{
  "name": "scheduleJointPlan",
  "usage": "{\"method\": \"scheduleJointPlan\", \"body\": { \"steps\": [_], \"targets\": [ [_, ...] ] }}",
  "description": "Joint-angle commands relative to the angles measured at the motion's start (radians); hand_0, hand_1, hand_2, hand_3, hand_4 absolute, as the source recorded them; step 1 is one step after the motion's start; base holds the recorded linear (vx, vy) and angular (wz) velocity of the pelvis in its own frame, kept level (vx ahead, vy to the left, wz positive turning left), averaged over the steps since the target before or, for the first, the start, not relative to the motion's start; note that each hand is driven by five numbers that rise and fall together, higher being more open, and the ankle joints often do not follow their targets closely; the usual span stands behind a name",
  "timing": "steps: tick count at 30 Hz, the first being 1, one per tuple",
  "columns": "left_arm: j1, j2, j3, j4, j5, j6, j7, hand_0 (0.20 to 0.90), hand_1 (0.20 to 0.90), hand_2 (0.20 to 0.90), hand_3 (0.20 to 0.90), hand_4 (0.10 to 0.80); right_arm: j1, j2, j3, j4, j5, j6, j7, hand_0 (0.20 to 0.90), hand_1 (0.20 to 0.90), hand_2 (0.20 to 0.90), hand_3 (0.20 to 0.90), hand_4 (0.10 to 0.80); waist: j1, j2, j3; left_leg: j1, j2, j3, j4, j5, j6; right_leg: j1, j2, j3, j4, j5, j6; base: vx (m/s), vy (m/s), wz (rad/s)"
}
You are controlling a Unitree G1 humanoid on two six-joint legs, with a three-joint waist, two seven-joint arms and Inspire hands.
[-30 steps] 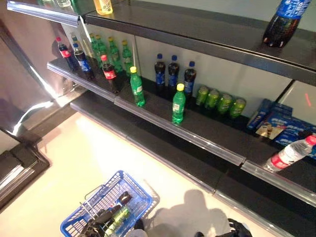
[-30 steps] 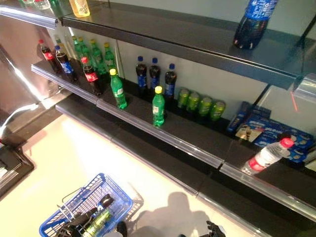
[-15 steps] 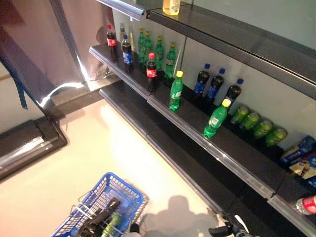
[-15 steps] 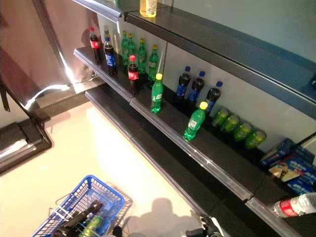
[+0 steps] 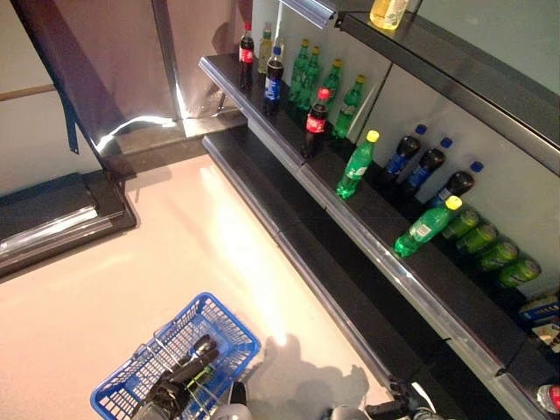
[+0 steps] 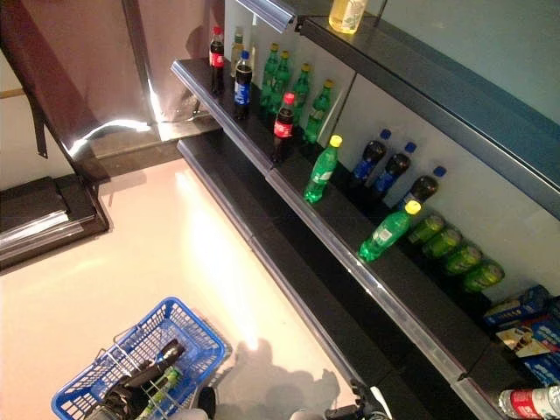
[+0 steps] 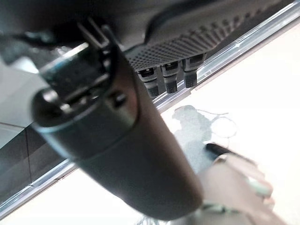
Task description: Pick up the drink and place into the basket.
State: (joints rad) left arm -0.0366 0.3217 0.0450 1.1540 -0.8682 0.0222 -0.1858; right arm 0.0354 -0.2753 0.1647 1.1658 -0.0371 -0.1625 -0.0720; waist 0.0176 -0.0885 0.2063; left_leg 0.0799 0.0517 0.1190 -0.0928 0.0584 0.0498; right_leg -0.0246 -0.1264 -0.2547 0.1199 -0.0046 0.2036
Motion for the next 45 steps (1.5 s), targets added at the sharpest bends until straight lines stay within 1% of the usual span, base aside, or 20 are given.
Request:
{"method": "scheduleJointPlan", "body": {
  "steps": [1,5,7,8,10,16,18,19,21,23,24,26,28,30,31,32,33,34,39,45],
  "targets": [
    [-0.08,-0.024,-0.054,-0.122,0.005,-0.046,-0.127,0.3,0.3,0.3,0.2,0.1,-0.01,-0.061,0.005,0.01,0.036,-0.018,-0.032,0.9,0.9,0.9,0.9,0.8,-0.017,-0.002,-0.039,0.036,-0.127,-0.025,0.042,-0.124,-0.037,-0.076,0.063,0.084,-0.086,0.127,-0.029,0.215,0.07,0.56],
    [-0.088,-0.047,-0.092,-0.088,0.006,-0.058,-0.184,0.3,0.3,0.3,0.2,0.1,0.009,-0.055,-0.012,0.049,0.036,-0.017,-0.061,0.9,0.9,0.9,0.9,0.8,-0.084,0.019,-0.027,0.062,-0.184,-0.151,0.075,-0.15,-0.008,-0.194,0.138,0.246,-0.077,0.168,-0.038,0.301,0.068,0.96],
    [-0.089,-0.062,-0.11,-0.082,0.022,-0.06,-0.208,0.3,0.3,0.3,0.2,0.1,0.02,-0.055,-0.022,0.068,0.051,-0.013,-0.076,0.9,0.9,0.9,0.9,0.8,-0.105,0.023,-0.03,0.081,-0.218,-0.223,0.09,-0.174,0.007,-0.192,0.169,0.305,-0.074,0.184,-0.06,0.345,0.033,1.1],
    [-0.093,-0.077,-0.122,-0.077,0.03,-0.065,-0.217,0.3,0.3,0.3,0.2,0.1,0.019,-0.056,-0.024,0.085,0.06,-0.016,-0.085,0.9,0.9,0.9,0.9,0.8,-0.111,0.029,-0.042,0.089,-0.237,-0.262,0.089,-0.174,0.008,-0.186,0.187,0.319,-0.063,0.18,-0.079,0.254,0.011,1.02],
    [-0.093,-0.086,-0.127,-0.076,0.039,-0.066,-0.222,0.3,0.3,0.3,0.2,0.1,0.018,-0.057,-0.024,0.091,0.058,-0.016,-0.09,0.9,0.9,0.9,0.9,0.8,-0.114,0.035,-0.05,0.096,-0.248,-0.284,0.086,-0.175,0.008,-0.168,0.196,0.325,-0.068,0.172,-0.092,0.236,-0.012,0.74],
    [-0.085,-0.079,-0.139,-0.1,0.044,-0.052,-0.229,0.3,0.3,0.3,0.2,0.1,0.01,-0.062,-0.024,0.064,0.082,-0.032,-0.09,0.9,0.9,0.9,0.9,0.8,-0.117,0.05,-0.083,0.112,-0.249,-0.305,0.079,-0.183,0.001,-0.121,0.216,0.338,-0.064,0.116,-0.122,0.209,-0.074,0.29],
    [-0.096,-0.078,-0.144,-0.104,0.045,-0.052,-0.221,0.3,0.3,0.3,0.2,0.1,0.002,-0.06,-0.018,0.045,0.105,-0.029,-0.09,0.9,0.9,0.9,0.9,0.8,-0.123,0.058,-0.097,0.111,-0.233,-0.271,0.134,-0.193,-0.018,-0.114,0.218,0.31,-0.044,0.077,-0.143,0.137,-0.125,0.34],
    [-0.102,-0.079,-0.148,-0.107,0.039,-0.05,-0.215,0.3,0.3,0.3,0.2,0.1,-0.002,-0.061,-0.017,0.039,0.106,-0.024,-0.088,0.9,0.9,0.9,0.9,0.8,-0.128,0.065,-0.1,0.103,-0.219,-0.247,0.182,-0.159,-0.034,-0.109,0.221,0.301,-0.04,0.065,-0.152,0.055,-0.067,0.12],
    [-0.12,-0.089,-0.15,-0.119,0.026,-0.045,-0.196,0.3,0.3,0.3,0.2,0.1,-0.001,-0.066,-0.015,0.025,0.083,-0.017,-0.083,0.9,0.9,0.9,0.9,0.8,-0.142,0.071,-0.095,0.045,-0.185,-0.179,0.344,-0.033,-0.087,-0.08,0.22,0.29,-0.044,0.046,-0.17,0.044,-0.048,0.23],
    [-0.138,-0.099,-0.156,-0.136,0.016,-0.035,-0.181,0.3,0.3,0.3,0.2,0.1,0.005,-0.076,-0.015,0.015,0.08,-0.02,-0.086,0.9,0.9,0.9,0.9,0.8,-0.14,0.055,-0.077,-0.081,-0.162,-0.123,0.539,0.041,-0.127,-0.044,0.194,0.288,-0.043,0.029,-0.18,0.056,-0.054,0.58],
    [-0.142,-0.1,-0.157,-0.144,0.017,-0.029,-0.175,0.3,0.3,0.3,0.2,0.1,0.006,-0.079,-0.016,0.013,0.083,-0.02,-0.086,0.9,0.9,0.9,0.9,0.8,-0.137,0.046,-0.071,-0.13,-0.144,-0.103,0.574,0.054,-0.131,-0.033,0.184,0.29,-0.038,0.019,-0.183,0.077,-0.066,0.54],
    [-0.152,-0.097,-0.165,-0.161,0.017,-0.016,-0.164,0.3,0.3,0.3,0.2,0.1,0.004,-0.081,-0.016,0.018,0.093,-0.024,-0.087,0.9,0.9,0.9,0.9,0.8,-0.124,0.03,-0.054,-0.215,-0.057,-0.073,0.578,0.036,-0.123,0.001,0.169,0.302,-0.013,-0.021,-0.19,0.129,-0.03,0.11],
    [-0.154,-0.09,-0.162,-0.161,0.012,-0.018,-0.174,0.3,0.3,0.3,0.2,0.1,-0.008,-0.086,-0.014,0.035,0.084,-0.037,-0.079,0.9,0.9,0.9,0.9,0.8,-0.108,0.024,-0.041,-0.21,-0.041,-0.093,0.453,-0.02,-0.096,0.023,0.171,0.331,0.0,-0.047,-0.181,0.208,0.092,-0.25],
    [-0.143,-0.091,-0.149,-0.163,-0.009,-0.034,-0.177,0.3,0.3,0.3,0.2,0.1,-0.031,-0.091,0.001,0.047,0.065,-0.035,-0.074,0.9,0.9,0.9,0.9,0.8,-0.085,0.032,-0.036,-0.183,-0.028,-0.156,0.202,-0.03,-0.085,0.047,0.198,0.389,0.004,-0.064,-0.17,0.283,0.176,-0.37],
    [-0.134,-0.09,-0.146,-0.165,-0.018,-0.042,-0.182,0.3,0.3,0.3,0.2,0.1,-0.037,-0.093,0.007,0.051,0.059,-0.034,-0.073,0.9,0.9,0.9,0.9,0.8,-0.074,0.037,-0.038,-0.179,-0.021,-0.194,0.116,-0.01,-0.092,0.054,0.211,0.413,0.01,-0.074,-0.168,0.223,0.131,-0.59],
    [-0.13,-0.09,-0.145,-0.166,-0.019,-0.044,-0.184,0.3,0.3,0.3,0.2,0.1,-0.038,-0.093,0.008,0.052,0.059,-0.033,-0.073,0.9,0.9,0.9,0.9,0.8,-0.07,0.037,-0.035,-0.171,-0.019,-0.201,0.094,0.001,-0.095,0.059,0.213,0.418,0.013,-0.078,-0.168,0.28,0.172,-0.77],
    [-0.11,-0.09,-0.143,-0.174,-0.021,-0.053,-0.187,0.3,0.3,0.3,0.2,0.1,-0.038,-0.097,0.01,0.056,0.051,-0.034,-0.075,0.9,0.9,0.9,0.9,0.8,-0.056,0.044,-0.035,-0.184,-0.01,-0.247,0.043,0.044,-0.112,0.08,0.232,0.46,0.024,-0.097,-0.171,0.326,0.228,-0.72],
    [-0.089,-0.095,-0.141,-0.184,-0.015,-0.052,-0.184,0.3,0.3,0.3,0.2,0.1,-0.037,-0.103,0.009,0.059,0.052,-0.024,-0.073,0.9,0.9,0.9,0.9,0.8,-0.04,0.046,-0.04,-0.201,-0.013,-0.262,0.079,0.049,-0.114,0.112,0.224,0.487,0.026,-0.122,-0.163,0.344,0.262,-0.77],
    [-0.096,-0.075,-0.116,-0.165,-0.023,-0.037,-0.177,0.3,0.3,0.3,0.2,0.1,-0.019,-0.102,0.005,0.042,0.023,-0.021,-0.047,0.9,0.9,0.9,0.9,0.8,-0.044,0.037,-0.055,-0.195,-0.031,-0.245,0.113,0.017,-0.094,0.123,0.176,0.472,0.064,-0.133,-0.134,0.216,0.201,-0.82],
    [-0.125,-0.055,-0.14,-0.141,-0.003,-0.037,-0.16,0.3,0.3,0.3,0.2,0.1,0.005,-0.065,0.038,-0.002,0.056,-0.033,-0.051,0.9,0.9,0.9,0.9,0.8,-0.044,0.009,-0.077,-0.146,-0.058,-0.222,0.075,-0.005,-0.061,0.079,0.117,0.436,0.054,-0.046,-0.08,0.112,0.101,-0.28]
  ]
}}
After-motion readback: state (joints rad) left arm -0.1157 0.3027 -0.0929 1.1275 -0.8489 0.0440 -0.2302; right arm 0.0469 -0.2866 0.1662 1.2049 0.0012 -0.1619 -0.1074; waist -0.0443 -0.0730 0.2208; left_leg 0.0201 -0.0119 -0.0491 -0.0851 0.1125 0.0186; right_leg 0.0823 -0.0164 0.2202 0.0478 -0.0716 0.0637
